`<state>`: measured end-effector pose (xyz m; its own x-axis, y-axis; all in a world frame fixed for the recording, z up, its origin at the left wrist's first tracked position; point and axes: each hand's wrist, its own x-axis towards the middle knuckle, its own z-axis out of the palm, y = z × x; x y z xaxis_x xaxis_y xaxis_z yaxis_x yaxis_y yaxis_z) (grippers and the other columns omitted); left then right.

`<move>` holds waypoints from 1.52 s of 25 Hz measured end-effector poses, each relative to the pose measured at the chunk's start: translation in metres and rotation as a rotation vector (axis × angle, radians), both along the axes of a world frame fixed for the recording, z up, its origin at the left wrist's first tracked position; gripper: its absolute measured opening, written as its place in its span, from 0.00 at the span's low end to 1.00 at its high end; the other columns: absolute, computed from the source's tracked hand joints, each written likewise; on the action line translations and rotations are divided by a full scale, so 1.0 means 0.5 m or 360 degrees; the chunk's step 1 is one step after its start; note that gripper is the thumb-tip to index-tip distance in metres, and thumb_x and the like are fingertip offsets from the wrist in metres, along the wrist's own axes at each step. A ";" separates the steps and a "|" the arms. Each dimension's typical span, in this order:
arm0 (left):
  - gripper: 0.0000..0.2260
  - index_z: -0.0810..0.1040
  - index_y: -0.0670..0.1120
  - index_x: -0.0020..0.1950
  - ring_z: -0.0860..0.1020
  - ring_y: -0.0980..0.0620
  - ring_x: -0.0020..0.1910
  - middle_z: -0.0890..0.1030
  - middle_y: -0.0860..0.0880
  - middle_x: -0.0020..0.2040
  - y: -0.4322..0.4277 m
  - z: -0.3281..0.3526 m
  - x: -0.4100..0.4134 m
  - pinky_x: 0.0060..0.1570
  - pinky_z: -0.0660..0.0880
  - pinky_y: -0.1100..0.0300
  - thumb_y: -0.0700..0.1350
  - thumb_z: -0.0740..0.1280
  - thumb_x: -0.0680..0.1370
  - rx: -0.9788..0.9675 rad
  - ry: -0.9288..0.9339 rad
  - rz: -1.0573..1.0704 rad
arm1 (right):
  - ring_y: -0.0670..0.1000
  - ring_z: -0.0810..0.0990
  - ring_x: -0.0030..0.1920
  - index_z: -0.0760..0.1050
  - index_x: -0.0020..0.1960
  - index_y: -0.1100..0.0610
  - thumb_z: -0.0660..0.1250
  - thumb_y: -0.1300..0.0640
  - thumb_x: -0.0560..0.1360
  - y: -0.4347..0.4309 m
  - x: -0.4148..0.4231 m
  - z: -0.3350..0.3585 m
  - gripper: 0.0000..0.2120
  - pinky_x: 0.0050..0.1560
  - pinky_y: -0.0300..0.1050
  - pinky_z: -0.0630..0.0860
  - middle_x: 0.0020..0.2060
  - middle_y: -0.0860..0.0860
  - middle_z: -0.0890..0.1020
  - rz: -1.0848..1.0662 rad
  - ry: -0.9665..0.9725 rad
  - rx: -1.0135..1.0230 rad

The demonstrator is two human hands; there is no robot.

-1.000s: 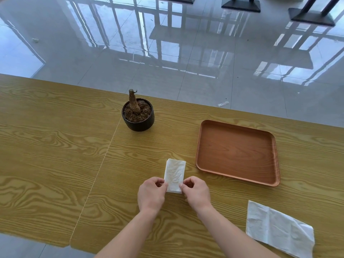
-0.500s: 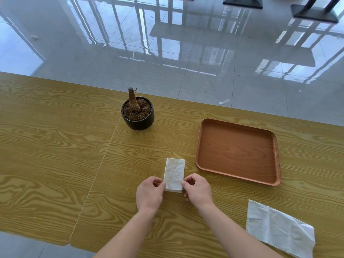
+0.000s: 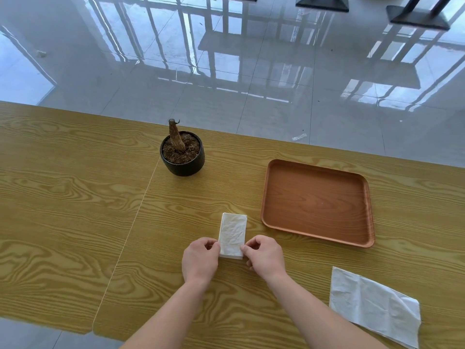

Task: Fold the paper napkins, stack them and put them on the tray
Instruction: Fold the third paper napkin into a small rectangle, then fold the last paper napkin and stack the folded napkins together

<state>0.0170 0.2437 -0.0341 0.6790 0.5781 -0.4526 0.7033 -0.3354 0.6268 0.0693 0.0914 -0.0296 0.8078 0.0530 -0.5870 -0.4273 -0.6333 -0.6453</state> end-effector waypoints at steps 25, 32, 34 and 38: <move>0.11 0.80 0.49 0.55 0.78 0.48 0.48 0.79 0.51 0.48 -0.174 0.092 -0.004 0.48 0.74 0.54 0.52 0.68 0.76 0.0945 -0.0300 -0.1150 | 0.48 0.79 0.44 0.80 0.51 0.51 0.69 0.50 0.76 -0.266 -0.024 0.094 0.06 0.45 0.44 0.74 0.42 0.45 0.82 0.0293 -0.0750 -0.0392; 0.12 0.78 0.52 0.58 0.75 0.51 0.49 0.76 0.54 0.50 -0.310 0.071 -0.005 0.50 0.73 0.57 0.54 0.64 0.78 0.0846 -0.0347 -0.1382 | 0.48 0.79 0.45 0.80 0.50 0.50 0.66 0.50 0.77 -0.435 -0.073 0.086 0.06 0.47 0.47 0.78 0.43 0.44 0.82 0.0057 -0.0606 -0.0466; 0.12 0.78 0.52 0.58 0.75 0.51 0.50 0.76 0.54 0.51 -0.353 0.064 -0.006 0.50 0.73 0.57 0.54 0.63 0.78 0.0785 -0.0340 -0.1437 | 0.47 0.79 0.47 0.80 0.52 0.50 0.66 0.50 0.78 -0.485 -0.090 0.076 0.07 0.46 0.46 0.78 0.45 0.44 0.82 0.0033 -0.0575 -0.0530; 0.14 0.76 0.52 0.60 0.74 0.50 0.53 0.76 0.53 0.53 -0.433 0.054 0.001 0.52 0.72 0.55 0.55 0.63 0.78 0.0706 -0.0309 -0.1596 | 0.50 0.76 0.58 0.78 0.61 0.50 0.65 0.53 0.78 -0.582 -0.099 0.055 0.13 0.53 0.46 0.75 0.56 0.46 0.81 0.0102 -0.0549 -0.0713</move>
<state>0.0178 0.0273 -0.0073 0.9660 -0.1881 -0.1773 -0.1091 -0.9185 0.3802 0.0196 -0.1993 -0.0022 0.9601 -0.0851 -0.2663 -0.1911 -0.8951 -0.4029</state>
